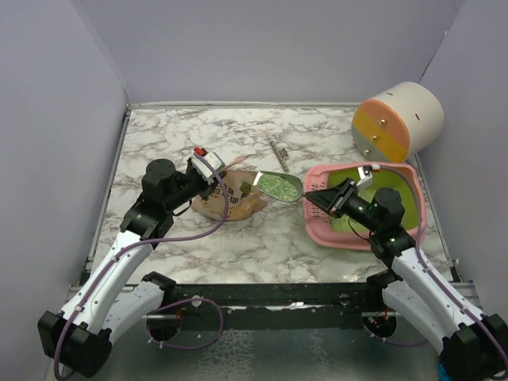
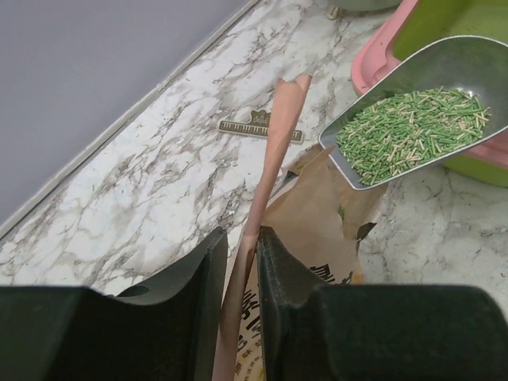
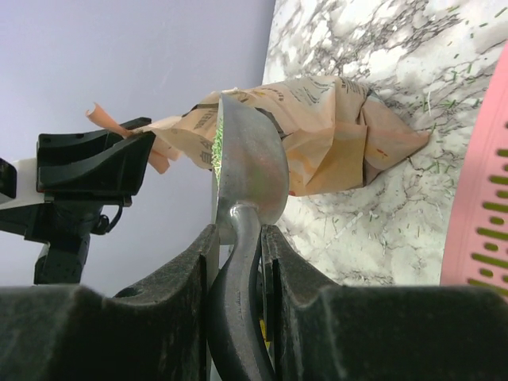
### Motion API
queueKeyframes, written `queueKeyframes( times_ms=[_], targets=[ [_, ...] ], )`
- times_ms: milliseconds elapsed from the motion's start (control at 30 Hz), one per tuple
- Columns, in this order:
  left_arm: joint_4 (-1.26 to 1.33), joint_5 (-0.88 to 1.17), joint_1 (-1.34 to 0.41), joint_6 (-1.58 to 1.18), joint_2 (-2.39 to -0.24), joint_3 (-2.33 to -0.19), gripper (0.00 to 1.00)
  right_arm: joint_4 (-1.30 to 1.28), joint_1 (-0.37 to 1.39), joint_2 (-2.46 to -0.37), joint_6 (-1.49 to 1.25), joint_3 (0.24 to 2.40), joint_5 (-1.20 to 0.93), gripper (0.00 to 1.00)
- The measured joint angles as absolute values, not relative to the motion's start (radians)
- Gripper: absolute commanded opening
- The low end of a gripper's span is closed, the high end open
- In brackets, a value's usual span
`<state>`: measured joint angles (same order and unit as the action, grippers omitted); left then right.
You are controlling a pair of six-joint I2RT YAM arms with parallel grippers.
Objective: Fill the litter box with clean litter
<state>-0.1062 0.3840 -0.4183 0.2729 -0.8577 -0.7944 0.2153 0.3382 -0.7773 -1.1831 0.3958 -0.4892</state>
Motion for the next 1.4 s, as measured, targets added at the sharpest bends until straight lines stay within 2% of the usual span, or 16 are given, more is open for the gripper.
queueKeyframes(
  times_ms=[67, 233, 567, 967, 1167, 1400],
  targets=[
    [-0.094, 0.385, -0.418, 0.265, -0.858, -0.794, 0.36, 0.167, 0.338, -0.712, -1.193, 0.385, -0.456, 0.01],
    [-0.068, 0.385, -0.418, 0.250, -0.857, -0.795, 0.42, -0.007, 0.338, -0.537, -1.196, 0.396, -0.352, 0.01],
    [-0.021, 0.364, -0.418, 0.200, -0.813, -0.807, 0.46, -0.367, 0.338, -0.326, -1.145, 0.559, -0.136, 0.01],
    [0.020, 0.258, -0.418, 0.109, -0.810, -0.880, 0.46, -0.764, 0.355, -0.279, -1.042, 0.850, 0.188, 0.01],
    [0.039, 0.249, -0.418, 0.091, -0.809, -0.867, 0.46, -0.974, 0.490, -0.263, -1.043, 0.997, 0.426, 0.01],
    [0.076, 0.250, -0.418, 0.076, -0.785, -0.814, 0.46, -1.172, 0.597, -0.299, -1.013, 1.141, 0.588, 0.01]
  ],
)
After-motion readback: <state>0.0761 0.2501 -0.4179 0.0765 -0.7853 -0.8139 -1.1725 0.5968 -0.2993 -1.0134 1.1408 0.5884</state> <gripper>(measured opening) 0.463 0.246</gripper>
